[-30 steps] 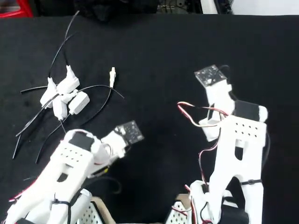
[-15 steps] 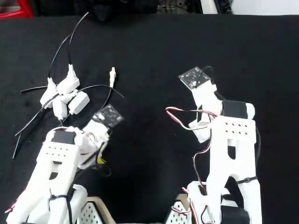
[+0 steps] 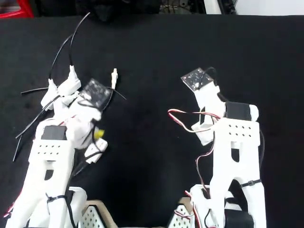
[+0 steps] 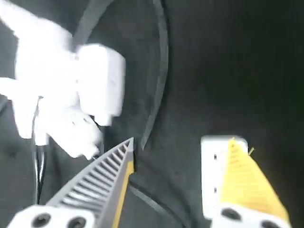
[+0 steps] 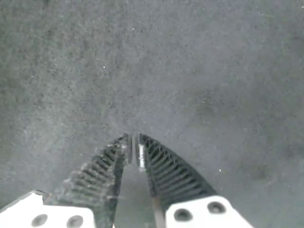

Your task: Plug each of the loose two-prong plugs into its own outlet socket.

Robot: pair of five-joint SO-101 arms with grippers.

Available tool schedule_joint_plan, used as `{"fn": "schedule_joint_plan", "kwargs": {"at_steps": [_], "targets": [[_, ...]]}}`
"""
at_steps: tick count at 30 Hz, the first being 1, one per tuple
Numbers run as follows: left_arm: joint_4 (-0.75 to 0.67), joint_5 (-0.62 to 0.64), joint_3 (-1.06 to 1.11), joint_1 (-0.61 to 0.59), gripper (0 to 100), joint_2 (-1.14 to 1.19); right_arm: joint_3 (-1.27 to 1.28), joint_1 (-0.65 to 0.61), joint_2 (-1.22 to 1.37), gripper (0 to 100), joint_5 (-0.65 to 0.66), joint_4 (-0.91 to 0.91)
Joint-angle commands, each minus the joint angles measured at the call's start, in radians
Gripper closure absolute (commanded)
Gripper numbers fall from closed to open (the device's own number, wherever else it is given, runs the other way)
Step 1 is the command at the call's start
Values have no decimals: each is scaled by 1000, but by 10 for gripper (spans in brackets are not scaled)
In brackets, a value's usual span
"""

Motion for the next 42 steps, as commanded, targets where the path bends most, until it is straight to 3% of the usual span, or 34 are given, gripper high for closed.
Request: {"fn": "schedule_joint_plan", "kwargs": {"at_steps": [1,4,7,10,12,15,19,22,27,34,42], "targets": [[-107,91,-44,81,712,-14,-4,-12,-22,980,0,-9],[-196,97,-35,133,712,-8,7,-12,-22,980,0,-28],[-450,133,33,134,712,48,8,-12,-22,980,0,-29],[-655,152,53,134,712,207,8,-12,-22,980,0,-28],[-701,152,-4,131,712,368,8,-12,-22,979,0,-29],[-701,161,-170,94,712,646,8,-12,-22,979,0,-29],[-686,287,-369,28,712,873,8,-12,-22,979,0,-29],[-618,296,-403,38,712,867,8,-12,-22,979,0,-29],[-580,183,-403,59,717,873,8,-12,-22,979,0,-29],[-512,123,-403,77,977,864,8,-12,-22,979,0,-29],[-304,38,-378,125,972,747,7,-12,-22,979,0,-29]]}}
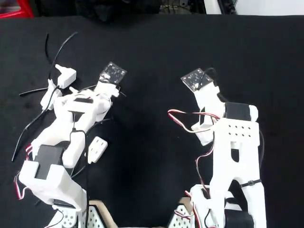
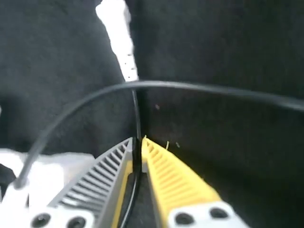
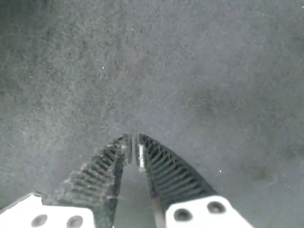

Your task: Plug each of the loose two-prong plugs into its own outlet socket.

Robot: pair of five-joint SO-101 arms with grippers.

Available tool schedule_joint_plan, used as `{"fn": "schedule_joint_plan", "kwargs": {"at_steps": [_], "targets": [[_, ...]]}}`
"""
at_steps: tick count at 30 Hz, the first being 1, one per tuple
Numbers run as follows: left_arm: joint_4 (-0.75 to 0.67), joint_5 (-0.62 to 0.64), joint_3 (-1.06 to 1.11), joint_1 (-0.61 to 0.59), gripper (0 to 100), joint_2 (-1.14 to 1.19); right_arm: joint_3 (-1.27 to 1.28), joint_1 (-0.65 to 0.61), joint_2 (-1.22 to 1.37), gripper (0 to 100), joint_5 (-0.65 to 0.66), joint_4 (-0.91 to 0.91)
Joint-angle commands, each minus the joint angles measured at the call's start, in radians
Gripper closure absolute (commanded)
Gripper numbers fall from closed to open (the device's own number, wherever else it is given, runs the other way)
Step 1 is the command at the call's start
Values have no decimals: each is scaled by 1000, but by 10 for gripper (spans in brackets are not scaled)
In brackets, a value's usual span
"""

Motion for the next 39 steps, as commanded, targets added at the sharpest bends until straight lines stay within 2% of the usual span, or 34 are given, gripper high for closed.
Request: {"fn": "schedule_joint_plan", "kwargs": {"at_steps": [1,10,14,18,21,24,26,31,34,37,39], "targets": [[95,-23,22,36,972,-147,-5,-12,-22,979,0,-15],[135,-21,392,196,972,-792,-5,-8,-22,978,6,-9],[307,-75,444,282,972,-1025,-10,-6,-22,977,43,-3],[528,-112,447,441,972,-1211,-10,-6,-28,977,98,35],[597,-112,478,552,972,-1312,-10,-8,-28,977,137,54],[582,-114,573,627,972,-1384,-8,-6,-28,977,170,60],[512,-114,661,651,972,-1412,-8,-6,-27,977,209,78],[305,-155,840,653,971,-1401,-4,-6,-25,977,310,117],[284,-157,852,645,959,-1381,16,-15,-24,976,353,107],[319,-149,800,584,854,-1361,81,-66,-30,976,454,61],[315,-155,786,535,763,-1353,116,-106,-30,976,474,35]]}}
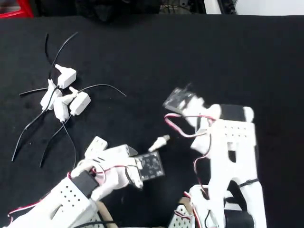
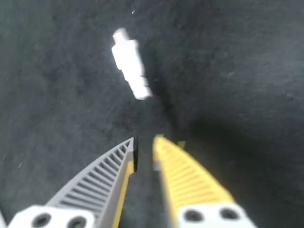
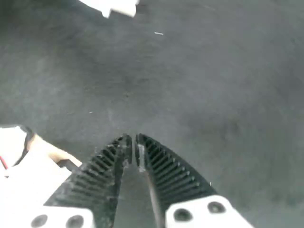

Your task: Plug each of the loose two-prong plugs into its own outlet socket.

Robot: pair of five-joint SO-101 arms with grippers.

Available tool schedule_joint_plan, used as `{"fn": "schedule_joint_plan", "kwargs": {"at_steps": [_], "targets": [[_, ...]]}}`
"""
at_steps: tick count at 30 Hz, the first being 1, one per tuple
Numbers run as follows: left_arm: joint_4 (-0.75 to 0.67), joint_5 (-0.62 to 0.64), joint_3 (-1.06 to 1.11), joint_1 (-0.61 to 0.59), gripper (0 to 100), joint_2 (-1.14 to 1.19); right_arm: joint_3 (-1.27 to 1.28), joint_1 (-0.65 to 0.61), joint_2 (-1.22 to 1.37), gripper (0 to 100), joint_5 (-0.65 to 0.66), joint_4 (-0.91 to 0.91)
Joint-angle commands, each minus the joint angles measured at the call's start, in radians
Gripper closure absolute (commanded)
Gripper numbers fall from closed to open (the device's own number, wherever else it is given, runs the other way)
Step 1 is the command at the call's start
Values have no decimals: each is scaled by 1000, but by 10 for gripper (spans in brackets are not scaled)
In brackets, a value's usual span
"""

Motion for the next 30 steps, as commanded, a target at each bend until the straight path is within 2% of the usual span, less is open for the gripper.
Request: {"fn": "schedule_joint_plan", "kwargs": {"at_steps": [1,5,9,13,16,21,26,28,30], "targets": [[-5,-6,-64,-76,720,6,53,-78,-30,976,66,-57],[5,-43,-65,-127,605,3,54,-103,-30,976,68,-75],[8,-51,-84,-206,597,2,65,-180,-30,942,66,-77],[143,-48,-159,-335,598,-12,94,-255,-30,882,66,-110],[226,11,-168,-452,654,-91,108,-322,-28,877,66,-149],[361,126,-111,-730,800,-299,102,-442,-24,876,61,-176],[516,146,-27,-952,887,-554,110,-568,-21,875,60,-206],[539,143,5,-993,907,-562,111,-608,-21,875,64,-206],[525,110,48,-986,917,-526,111,-649,-21,875,68,-204]]}}
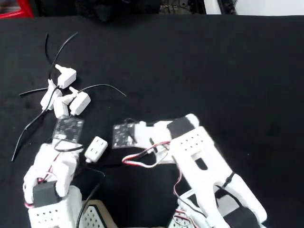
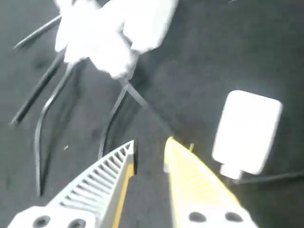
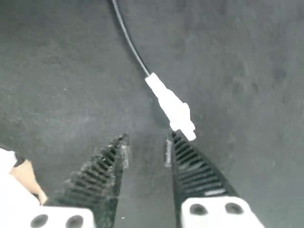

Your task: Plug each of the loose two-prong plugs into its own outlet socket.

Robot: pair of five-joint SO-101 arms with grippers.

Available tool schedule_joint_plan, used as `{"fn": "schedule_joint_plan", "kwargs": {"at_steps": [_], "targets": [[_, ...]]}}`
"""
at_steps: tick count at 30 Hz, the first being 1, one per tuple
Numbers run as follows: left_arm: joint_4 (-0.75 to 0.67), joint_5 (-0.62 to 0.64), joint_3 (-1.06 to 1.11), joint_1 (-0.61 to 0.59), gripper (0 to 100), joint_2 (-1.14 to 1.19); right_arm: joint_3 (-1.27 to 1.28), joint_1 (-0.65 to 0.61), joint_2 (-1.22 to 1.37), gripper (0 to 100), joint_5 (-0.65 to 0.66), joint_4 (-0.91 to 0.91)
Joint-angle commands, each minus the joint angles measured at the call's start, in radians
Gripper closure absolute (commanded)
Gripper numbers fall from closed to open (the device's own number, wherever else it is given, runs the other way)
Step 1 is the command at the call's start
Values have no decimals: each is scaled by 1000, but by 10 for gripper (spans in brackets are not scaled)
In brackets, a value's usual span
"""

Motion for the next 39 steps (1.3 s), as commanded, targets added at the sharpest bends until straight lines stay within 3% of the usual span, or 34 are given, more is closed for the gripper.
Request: {"fn": "schedule_joint_plan", "kwargs": {"at_steps": [1,4,13,20,35,39], "targets": [[-8,-66,61,-19,916,15,-2,-94,-16,875,15,-11],[-12,-149,93,-53,917,15,-10,-106,38,875,54,-15],[20,-152,104,-68,917,15,-73,-101,275,875,98,-81],[15,-152,110,-61,917,15,-127,-12,380,875,107,-127],[21,-206,110,-59,917,15,-186,2,255,875,110,-54],[21,-206,110,-59,917,15,-180,21,263,875,164,-83]]}}
